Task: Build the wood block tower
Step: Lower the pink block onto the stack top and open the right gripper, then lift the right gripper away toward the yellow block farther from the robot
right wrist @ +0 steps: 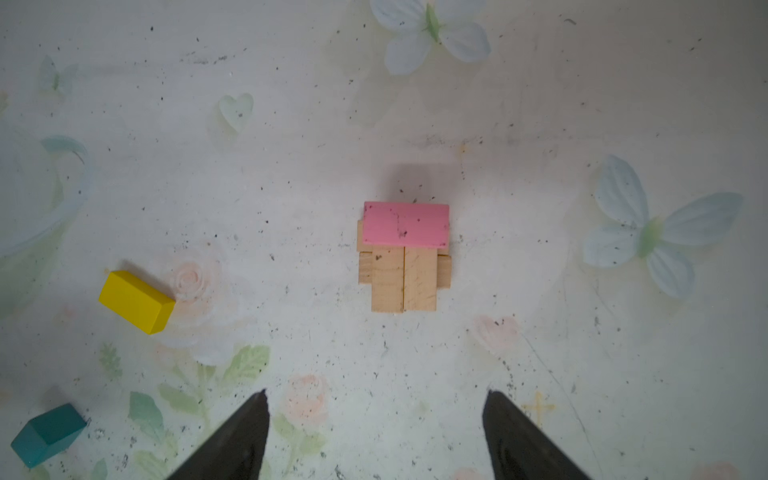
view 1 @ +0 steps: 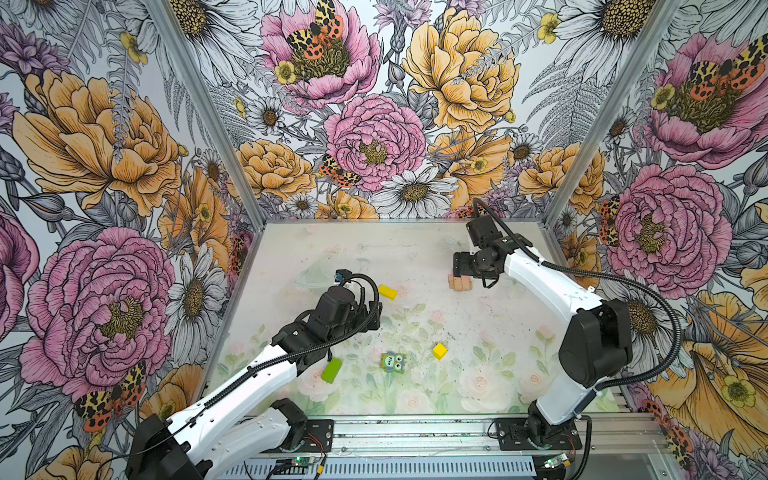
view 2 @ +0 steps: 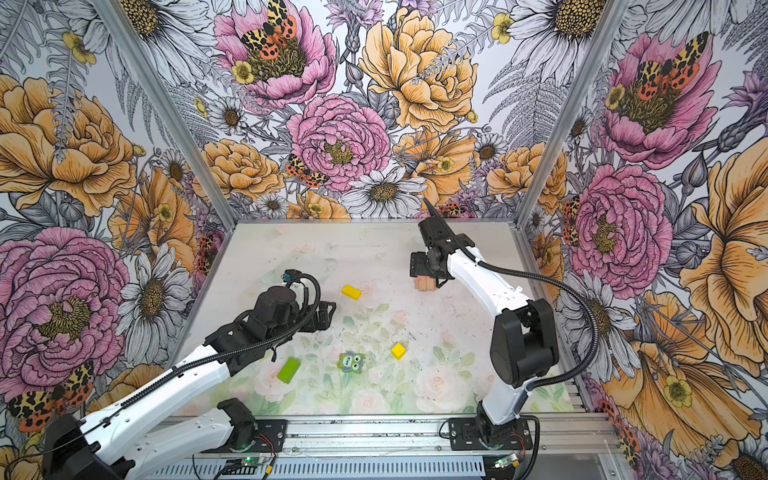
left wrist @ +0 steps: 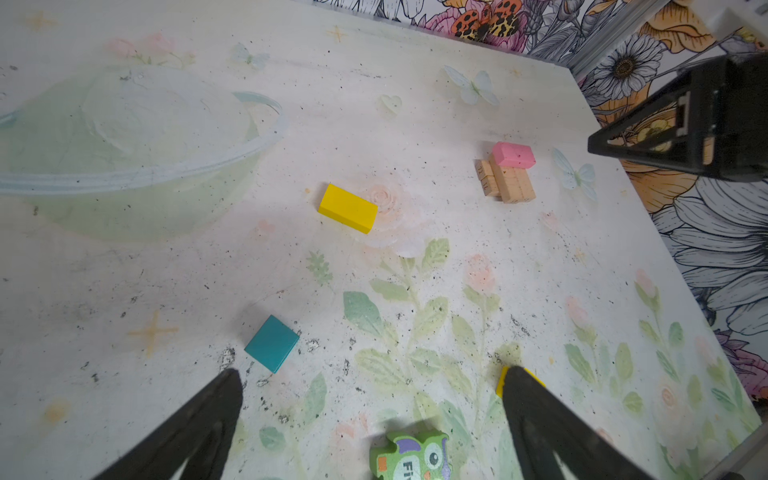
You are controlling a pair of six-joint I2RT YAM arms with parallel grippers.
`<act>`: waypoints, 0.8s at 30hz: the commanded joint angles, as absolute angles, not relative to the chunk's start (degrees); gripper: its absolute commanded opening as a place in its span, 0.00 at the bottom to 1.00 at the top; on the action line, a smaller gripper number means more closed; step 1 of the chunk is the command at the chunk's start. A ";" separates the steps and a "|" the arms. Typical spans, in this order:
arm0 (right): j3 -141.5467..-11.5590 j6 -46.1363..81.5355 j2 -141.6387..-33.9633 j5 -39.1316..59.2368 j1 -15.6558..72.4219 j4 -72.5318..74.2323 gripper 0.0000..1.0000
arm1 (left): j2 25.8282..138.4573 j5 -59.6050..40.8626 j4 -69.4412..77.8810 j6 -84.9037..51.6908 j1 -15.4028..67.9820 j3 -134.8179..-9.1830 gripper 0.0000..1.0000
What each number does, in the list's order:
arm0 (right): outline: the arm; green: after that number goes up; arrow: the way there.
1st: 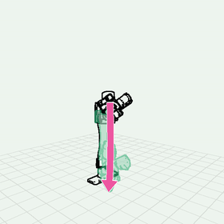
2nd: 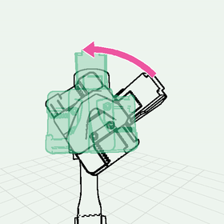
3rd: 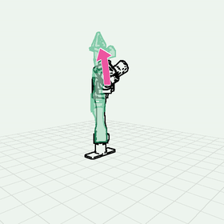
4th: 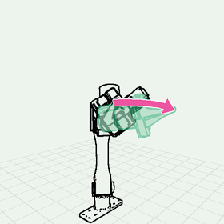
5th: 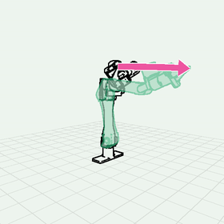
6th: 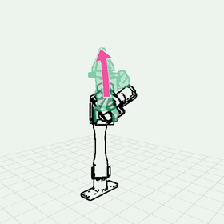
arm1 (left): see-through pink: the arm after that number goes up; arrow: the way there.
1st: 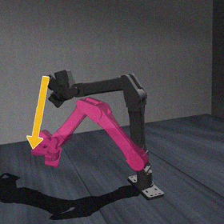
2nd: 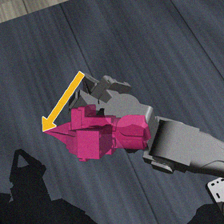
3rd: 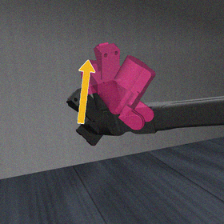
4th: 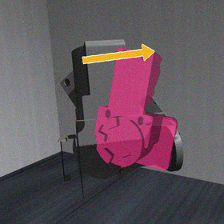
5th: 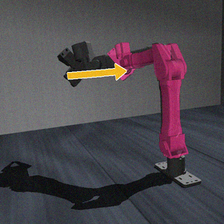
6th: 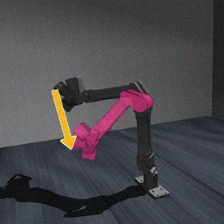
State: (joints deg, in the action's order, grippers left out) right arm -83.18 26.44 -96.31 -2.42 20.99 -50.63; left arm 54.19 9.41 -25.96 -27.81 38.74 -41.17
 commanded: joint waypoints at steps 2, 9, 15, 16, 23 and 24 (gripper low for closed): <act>-80.71 33.22 -93.49 -3.02 26.39 -50.36 0.83 | 49.88 11.54 -27.36 -29.82 41.07 -39.29 0.99; -84.11 40.35 -98.04 -6.63 35.42 -49.39 0.83 | 42.01 16.48 -31.72 -33.08 44.80 -36.37 0.99; -87.44 41.06 -100.93 -6.62 37.87 -49.13 0.83 | 34.53 18.10 -35.78 -35.19 45.26 -34.69 0.99; -87.69 41.06 -101.07 -6.66 38.03 -49.11 0.83 | 33.62 18.32 -36.09 -35.39 45.25 -34.43 0.99; -88.42 40.76 -101.47 -6.87 38.23 -49.13 0.83 | 31.96 18.37 -37.00 -35.88 45.26 -33.83 0.99; -88.58 40.70 -101.59 -7.09 38.23 -49.13 0.83 | 32.30 18.37 -37.03 -35.78 45.28 -34.12 0.99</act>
